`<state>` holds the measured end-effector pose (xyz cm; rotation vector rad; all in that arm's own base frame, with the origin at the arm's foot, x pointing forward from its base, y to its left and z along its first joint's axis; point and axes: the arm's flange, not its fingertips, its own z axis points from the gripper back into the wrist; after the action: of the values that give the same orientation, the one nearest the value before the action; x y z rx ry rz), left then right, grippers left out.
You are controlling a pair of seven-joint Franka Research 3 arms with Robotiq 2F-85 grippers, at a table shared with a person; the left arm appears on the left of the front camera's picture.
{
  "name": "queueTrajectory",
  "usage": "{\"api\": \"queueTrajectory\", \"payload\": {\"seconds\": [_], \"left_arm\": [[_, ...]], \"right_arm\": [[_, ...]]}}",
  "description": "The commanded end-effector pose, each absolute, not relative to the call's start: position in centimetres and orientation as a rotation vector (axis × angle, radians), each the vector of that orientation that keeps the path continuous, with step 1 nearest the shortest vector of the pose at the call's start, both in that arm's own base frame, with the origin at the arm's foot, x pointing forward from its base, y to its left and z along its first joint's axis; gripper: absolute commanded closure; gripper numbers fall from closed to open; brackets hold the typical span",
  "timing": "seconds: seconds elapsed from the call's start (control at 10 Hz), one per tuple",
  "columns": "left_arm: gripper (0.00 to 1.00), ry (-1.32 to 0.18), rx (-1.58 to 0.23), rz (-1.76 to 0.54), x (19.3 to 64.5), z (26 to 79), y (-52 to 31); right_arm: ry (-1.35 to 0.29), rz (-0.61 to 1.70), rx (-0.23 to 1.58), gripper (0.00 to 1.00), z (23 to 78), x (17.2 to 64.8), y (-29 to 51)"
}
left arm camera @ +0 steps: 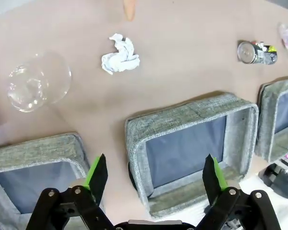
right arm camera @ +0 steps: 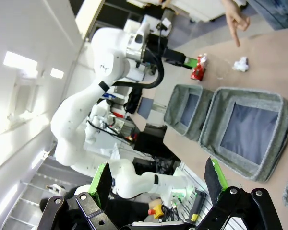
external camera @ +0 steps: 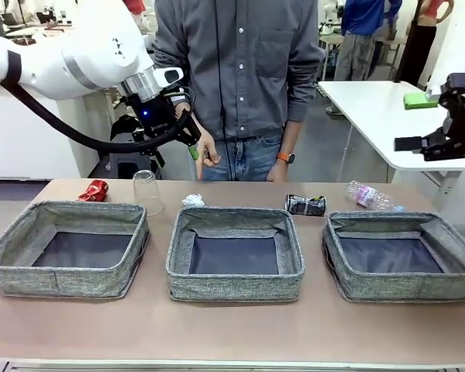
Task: Sort the waste into the appropriate baskets.
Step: Pick up the waste item pointed out by the person.
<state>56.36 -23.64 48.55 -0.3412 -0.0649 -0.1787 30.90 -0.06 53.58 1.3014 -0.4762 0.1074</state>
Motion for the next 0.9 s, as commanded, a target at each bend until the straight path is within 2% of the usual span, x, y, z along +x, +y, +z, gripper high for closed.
{"api": "queueTrajectory", "payload": {"seconds": [0.0, 0.4, 0.8], "left_arm": [[0.0, -0.051, -0.325, -0.11, 55.9, 48.6, -25.2], [0.0, 0.032, -0.227, 0.007, 57.6, 47.1, -28.3], [0.0, -0.013, -0.088, 0.143, 59.5, 45.1, -31.1]], "right_arm": [[-0.504, 0.13, 1.318, 0.0, 53.7, 31.2, 0.1], [-0.504, 0.13, 1.318, 0.0, 53.7, 31.2, 0.1], [-0.504, 0.13, 1.318, 0.0, 53.7, 31.2, 0.1]]}}
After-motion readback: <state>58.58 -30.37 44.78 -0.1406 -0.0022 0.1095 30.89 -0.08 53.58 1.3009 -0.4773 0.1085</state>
